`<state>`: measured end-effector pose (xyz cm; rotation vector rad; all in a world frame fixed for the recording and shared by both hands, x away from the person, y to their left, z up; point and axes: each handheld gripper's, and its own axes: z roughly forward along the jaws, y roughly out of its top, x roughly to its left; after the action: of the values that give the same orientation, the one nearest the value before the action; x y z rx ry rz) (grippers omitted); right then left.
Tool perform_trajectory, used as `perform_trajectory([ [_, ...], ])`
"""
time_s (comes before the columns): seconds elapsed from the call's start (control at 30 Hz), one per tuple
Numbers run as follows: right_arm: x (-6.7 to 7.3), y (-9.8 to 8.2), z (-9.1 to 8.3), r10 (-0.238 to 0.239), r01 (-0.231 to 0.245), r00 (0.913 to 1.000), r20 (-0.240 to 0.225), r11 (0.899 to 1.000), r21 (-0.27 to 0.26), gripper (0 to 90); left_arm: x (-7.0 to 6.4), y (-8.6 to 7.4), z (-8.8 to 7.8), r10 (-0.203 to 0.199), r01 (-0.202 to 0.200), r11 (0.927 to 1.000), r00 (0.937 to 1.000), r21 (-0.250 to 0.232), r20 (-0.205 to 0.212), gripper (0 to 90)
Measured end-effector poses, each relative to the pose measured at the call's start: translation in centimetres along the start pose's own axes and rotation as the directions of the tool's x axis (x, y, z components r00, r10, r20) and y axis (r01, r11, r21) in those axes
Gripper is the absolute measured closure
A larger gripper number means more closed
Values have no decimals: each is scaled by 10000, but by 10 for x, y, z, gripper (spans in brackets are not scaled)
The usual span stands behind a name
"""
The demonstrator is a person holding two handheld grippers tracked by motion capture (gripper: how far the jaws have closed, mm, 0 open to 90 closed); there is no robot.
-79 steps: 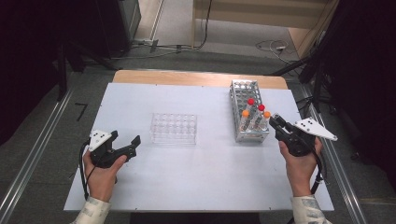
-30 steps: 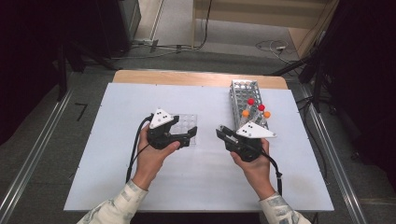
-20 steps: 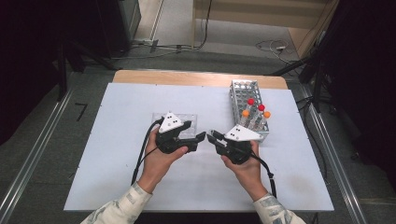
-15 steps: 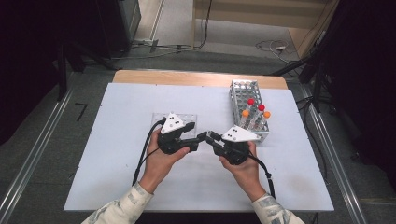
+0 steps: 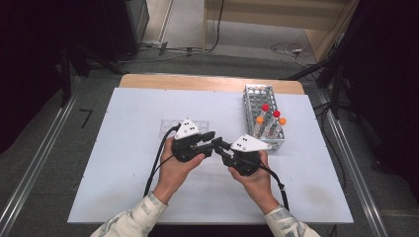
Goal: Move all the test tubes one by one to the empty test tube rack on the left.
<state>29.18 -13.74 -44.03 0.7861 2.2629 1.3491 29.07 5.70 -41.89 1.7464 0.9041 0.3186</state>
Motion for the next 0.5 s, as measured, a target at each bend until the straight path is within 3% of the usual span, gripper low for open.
perform_trajectory([
  [0.23,1,0,0,-44,44,10000,46,10000,-34,729,-1,-1,1,41,-43,9999,9999,166,134,742],
  [0.5,1,0,0,-43,43,10000,74,10000,-23,729,-1,-1,1,172,-172,9997,9999,180,-1,772],
])
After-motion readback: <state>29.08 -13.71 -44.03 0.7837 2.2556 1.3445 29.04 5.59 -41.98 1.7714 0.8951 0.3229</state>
